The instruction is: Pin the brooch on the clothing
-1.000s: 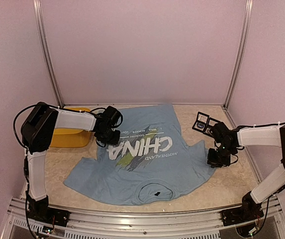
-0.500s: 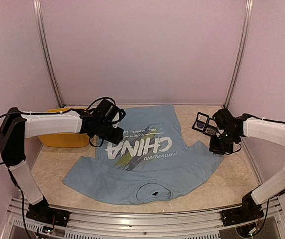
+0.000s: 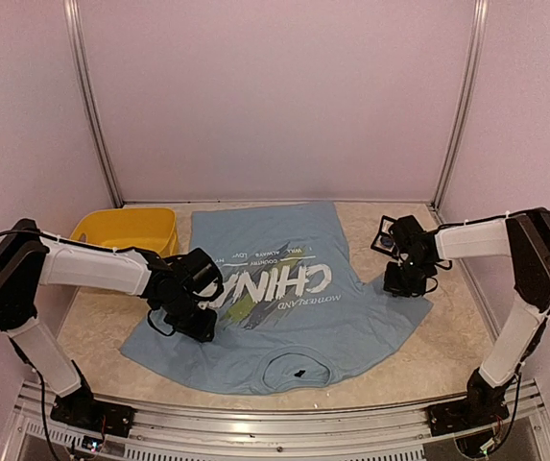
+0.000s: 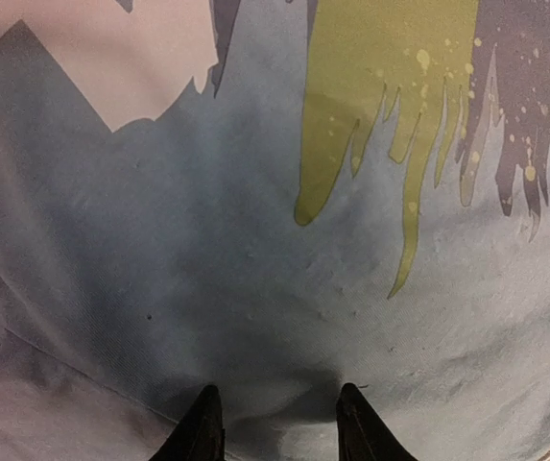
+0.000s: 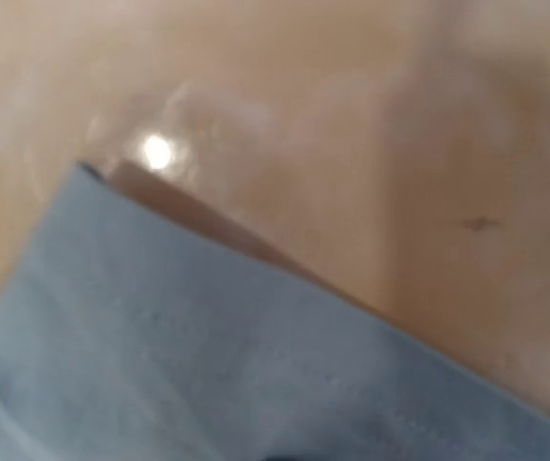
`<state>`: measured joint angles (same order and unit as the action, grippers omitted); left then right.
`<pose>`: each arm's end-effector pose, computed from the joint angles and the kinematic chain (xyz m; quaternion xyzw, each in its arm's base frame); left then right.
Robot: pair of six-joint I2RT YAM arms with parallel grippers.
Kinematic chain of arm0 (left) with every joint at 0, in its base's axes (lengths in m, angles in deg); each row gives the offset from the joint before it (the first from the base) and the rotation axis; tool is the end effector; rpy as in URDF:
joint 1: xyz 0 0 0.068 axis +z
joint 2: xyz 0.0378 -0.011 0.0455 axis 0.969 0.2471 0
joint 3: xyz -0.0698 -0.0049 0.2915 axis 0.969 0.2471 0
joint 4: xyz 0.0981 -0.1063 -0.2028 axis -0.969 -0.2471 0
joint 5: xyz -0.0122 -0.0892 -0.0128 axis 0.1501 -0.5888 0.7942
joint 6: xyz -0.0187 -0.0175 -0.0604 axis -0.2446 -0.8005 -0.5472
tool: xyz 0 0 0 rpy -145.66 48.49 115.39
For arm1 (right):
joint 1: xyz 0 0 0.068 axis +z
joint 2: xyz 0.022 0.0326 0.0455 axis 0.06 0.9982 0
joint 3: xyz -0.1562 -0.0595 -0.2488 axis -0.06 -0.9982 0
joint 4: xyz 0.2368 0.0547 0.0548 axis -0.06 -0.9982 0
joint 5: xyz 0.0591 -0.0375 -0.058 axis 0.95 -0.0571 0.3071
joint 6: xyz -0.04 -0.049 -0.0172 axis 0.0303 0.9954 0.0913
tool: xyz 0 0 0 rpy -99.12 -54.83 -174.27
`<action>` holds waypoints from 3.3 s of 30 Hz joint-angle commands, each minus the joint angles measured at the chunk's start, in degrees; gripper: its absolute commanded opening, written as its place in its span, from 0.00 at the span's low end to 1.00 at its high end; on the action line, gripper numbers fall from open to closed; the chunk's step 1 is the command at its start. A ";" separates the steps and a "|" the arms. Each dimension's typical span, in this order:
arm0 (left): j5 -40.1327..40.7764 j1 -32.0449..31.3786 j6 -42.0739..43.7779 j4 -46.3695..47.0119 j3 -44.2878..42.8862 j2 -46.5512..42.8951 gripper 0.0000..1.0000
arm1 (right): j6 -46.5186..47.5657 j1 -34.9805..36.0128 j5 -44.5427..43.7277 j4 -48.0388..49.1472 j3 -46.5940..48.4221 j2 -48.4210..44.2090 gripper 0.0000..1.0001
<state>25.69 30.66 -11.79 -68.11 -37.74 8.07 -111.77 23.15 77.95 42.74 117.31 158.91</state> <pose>0.2051 -0.2054 0.1688 0.2158 0.9686 -0.0667 0.1035 0.3071 0.1039 0.1683 0.1712 0.9697 0.0313 0.1715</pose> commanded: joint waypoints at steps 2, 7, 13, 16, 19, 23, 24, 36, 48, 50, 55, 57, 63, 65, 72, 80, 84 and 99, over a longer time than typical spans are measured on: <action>-4.05 -1.35 -3.05 -1.46 1.54 0.52 0.38 | -6.49 -0.55 -4.50 -3.50 -8.49 -3.64 0.00; -6.11 -2.75 -4.59 -3.36 1.95 0.33 0.39 | -8.50 -0.54 -4.19 -6.69 -14.26 -9.33 0.00; -5.08 -3.22 -4.03 -11.37 0.95 -3.71 0.41 | -8.43 -0.54 -6.58 -12.94 -14.01 -15.11 0.00; -5.98 -2.52 -2.63 -13.84 -0.43 -4.68 0.41 | -5.71 -0.54 -9.22 -16.44 -8.56 -15.69 0.00; -7.74 -1.98 0.82 -13.07 -4.34 -4.58 0.42 | -0.60 -0.46 -10.20 -16.08 -2.25 -15.22 0.00; -9.18 3.32 6.28 -8.68 -12.81 -3.10 0.43 | 11.80 0.48 -3.59 -6.37 5.58 -11.37 0.00; -7.88 5.35 6.96 -7.21 -15.04 -2.26 0.43 | 14.83 0.77 -0.40 -3.00 7.39 -9.68 0.00; 13.42 14.56 7.83 3.21 -46.81 28.51 0.40 | 24.52 1.09 13.63 5.20 40.51 23.52 0.00; 27.34 17.28 9.93 -0.08 -56.08 43.02 0.40 | 21.57 -0.94 2.71 -17.60 72.71 51.45 0.00; 28.16 17.70 10.44 0.16 -55.69 43.08 0.40 | 21.65 -1.28 1.17 -16.89 72.44 50.87 0.00; 27.98 18.40 11.37 3.39 -52.82 40.17 0.40 | 24.47 -1.34 -1.56 -17.50 74.56 49.16 0.00; 26.93 18.41 12.43 4.74 -52.81 38.40 0.40 | 26.97 -1.21 -0.95 -17.59 75.89 47.69 0.00; 24.84 16.76 15.78 9.14 -50.91 29.01 0.62 | 33.37 0.82 -7.25 -14.83 68.05 36.38 0.19; 24.23 16.12 15.81 10.67 -48.01 24.13 0.72 | 32.43 0.80 -15.49 -14.63 61.86 32.60 0.33; 20.30 14.07 14.87 15.94 -34.21 9.28 0.87 | 35.63 0.79 -28.83 -13.94 51.95 31.01 0.30; 20.61 13.00 14.27 12.31 -31.76 8.68 0.88 | 39.75 1.63 -29.41 -12.29 51.97 34.10 0.26; 20.02 12.78 13.95 12.38 -31.48 9.28 0.88 | 41.55 1.78 -30.17 -11.52 51.56 35.65 0.26; 18.68 12.86 14.25 11.81 -31.75 10.99 0.87 | 44.56 2.35 -30.79 -10.95 52.78 38.34 0.30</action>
<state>45.23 43.67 2.57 -55.68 -69.42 18.29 -68.69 24.68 48.42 31.42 169.57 195.76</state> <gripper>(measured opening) 0.874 0.292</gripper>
